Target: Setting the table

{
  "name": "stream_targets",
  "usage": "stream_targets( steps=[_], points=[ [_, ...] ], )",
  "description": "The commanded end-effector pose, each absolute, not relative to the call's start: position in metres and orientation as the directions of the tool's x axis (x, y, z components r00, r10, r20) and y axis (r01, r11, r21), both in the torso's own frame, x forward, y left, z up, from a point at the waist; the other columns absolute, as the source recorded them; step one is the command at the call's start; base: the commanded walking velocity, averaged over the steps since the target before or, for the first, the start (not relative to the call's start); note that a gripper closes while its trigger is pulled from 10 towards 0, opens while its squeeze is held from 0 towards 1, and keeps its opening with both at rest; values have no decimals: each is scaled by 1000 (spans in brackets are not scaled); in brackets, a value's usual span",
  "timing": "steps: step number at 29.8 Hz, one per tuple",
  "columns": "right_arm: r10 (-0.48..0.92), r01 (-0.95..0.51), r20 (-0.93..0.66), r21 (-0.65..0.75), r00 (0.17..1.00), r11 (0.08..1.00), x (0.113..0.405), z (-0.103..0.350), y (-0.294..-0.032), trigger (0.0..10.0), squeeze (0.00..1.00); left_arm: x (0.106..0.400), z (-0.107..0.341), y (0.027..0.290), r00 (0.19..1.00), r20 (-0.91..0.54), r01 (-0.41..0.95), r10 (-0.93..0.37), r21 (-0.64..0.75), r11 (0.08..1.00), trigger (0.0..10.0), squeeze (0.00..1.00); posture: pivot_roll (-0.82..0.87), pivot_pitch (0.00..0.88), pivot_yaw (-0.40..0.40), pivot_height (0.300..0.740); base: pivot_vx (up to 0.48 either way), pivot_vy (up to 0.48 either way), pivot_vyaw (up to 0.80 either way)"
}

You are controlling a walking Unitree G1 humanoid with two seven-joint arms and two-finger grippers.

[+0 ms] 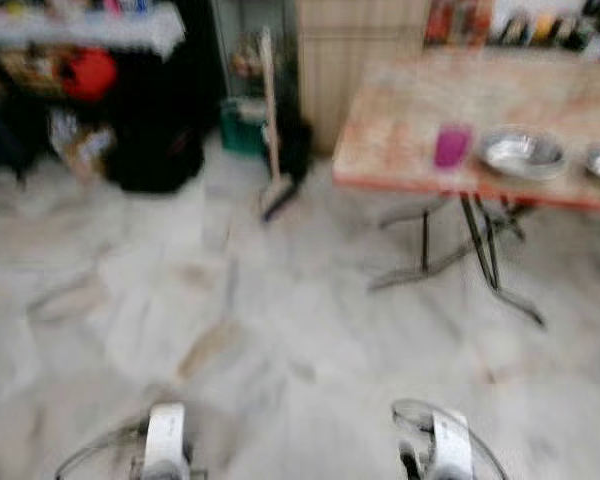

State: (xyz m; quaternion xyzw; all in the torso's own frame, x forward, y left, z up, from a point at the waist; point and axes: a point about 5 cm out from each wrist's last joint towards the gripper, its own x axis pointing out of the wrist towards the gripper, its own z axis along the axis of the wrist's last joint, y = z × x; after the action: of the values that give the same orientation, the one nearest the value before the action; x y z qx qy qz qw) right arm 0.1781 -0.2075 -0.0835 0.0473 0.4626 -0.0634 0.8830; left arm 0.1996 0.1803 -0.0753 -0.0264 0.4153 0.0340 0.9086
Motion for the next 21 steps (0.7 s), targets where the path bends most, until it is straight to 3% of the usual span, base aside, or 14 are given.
stream_targets(
  steps=[1,16,21],
  points=[
    [-48,148,-832,41,553,988,175,-86,-200,10000,0,192,-78,192,635,-770,-90,65,10,996,10000,0,-170,0,59,740,0,0,-769],
    [-55,186,-825,62,562,981,177,-86,-198,10000,0,196,-76,191,646,-762,-99,57,-10,995,10000,0,-172,0,66,740,0,0,-765],
    [-40,188,-809,88,587,978,182,-83,-195,10000,0,202,-72,191,666,-743,-105,61,-13,994,10000,0,-178,0,70,740,0,0,0]
  ],
)
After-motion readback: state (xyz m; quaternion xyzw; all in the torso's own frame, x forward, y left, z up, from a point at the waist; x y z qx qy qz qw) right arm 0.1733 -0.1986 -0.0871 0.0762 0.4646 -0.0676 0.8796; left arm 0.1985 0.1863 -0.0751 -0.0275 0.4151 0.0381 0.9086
